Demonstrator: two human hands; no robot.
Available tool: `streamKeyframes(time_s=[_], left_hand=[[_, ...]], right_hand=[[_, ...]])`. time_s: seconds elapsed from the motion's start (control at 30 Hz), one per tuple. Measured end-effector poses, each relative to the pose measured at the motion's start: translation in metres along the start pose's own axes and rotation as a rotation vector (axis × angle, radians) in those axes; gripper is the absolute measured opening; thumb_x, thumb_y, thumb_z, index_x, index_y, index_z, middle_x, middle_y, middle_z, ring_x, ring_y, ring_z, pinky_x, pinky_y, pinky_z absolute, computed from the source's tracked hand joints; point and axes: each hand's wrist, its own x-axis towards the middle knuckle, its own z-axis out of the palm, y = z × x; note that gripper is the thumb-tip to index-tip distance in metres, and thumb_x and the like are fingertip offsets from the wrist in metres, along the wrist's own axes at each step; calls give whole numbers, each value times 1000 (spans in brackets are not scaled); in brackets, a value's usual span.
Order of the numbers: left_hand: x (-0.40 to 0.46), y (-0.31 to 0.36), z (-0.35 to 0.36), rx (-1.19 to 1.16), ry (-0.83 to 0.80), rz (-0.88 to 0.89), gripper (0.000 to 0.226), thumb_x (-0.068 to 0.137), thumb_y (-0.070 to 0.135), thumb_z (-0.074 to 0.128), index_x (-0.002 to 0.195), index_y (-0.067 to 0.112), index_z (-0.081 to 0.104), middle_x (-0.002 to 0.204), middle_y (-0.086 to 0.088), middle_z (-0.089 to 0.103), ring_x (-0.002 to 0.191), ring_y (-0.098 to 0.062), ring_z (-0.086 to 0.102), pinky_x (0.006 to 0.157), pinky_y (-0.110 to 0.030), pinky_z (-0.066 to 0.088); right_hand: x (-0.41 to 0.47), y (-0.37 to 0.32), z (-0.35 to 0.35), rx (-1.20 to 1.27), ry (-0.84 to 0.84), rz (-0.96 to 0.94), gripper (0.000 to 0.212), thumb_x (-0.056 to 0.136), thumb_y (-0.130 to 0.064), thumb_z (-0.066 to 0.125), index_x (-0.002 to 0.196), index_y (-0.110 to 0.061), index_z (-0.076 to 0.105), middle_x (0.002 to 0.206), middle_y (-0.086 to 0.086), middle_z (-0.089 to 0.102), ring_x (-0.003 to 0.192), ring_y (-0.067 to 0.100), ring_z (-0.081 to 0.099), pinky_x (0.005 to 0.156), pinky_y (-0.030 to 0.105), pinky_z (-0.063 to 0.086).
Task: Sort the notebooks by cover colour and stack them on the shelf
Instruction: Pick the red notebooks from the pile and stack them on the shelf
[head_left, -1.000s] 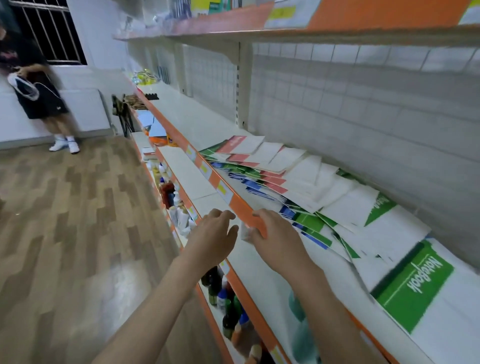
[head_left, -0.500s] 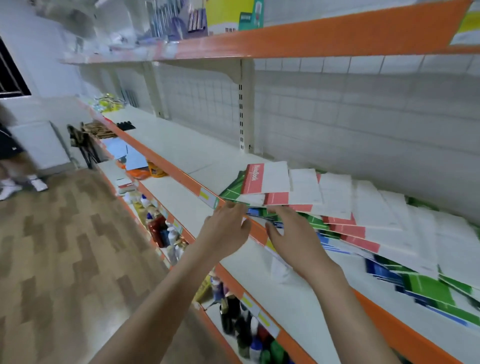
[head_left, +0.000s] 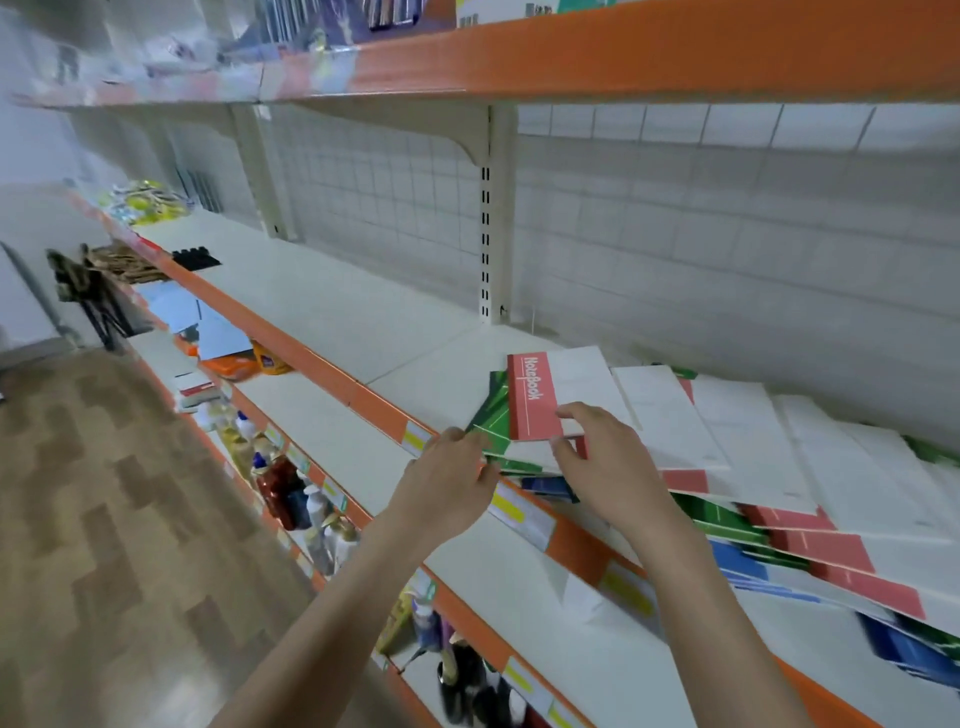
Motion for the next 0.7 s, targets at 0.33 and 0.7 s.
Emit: streamKeyframes(time_s=[0.33,0.7], left_hand=[[112,-7,-1,-12,-78,103,34,98,31,40,126,13,51,116,-8,53,106,-25,53,91,-43,49],[170,19,37,76,-51,-52,76,76,72,54,121,10,47,115,-11,50,108,-27,49,93,-38,47]], right_hand=[[72,15,9,-57,90,113,40,96,-26,45,135,-19,47,140,-2,48,127,16,44,103,32,38],[74,65,-10,-230,172,263,36,96,-26,44,131,-17,48,127,0,54,112,18,54,93,31,46]])
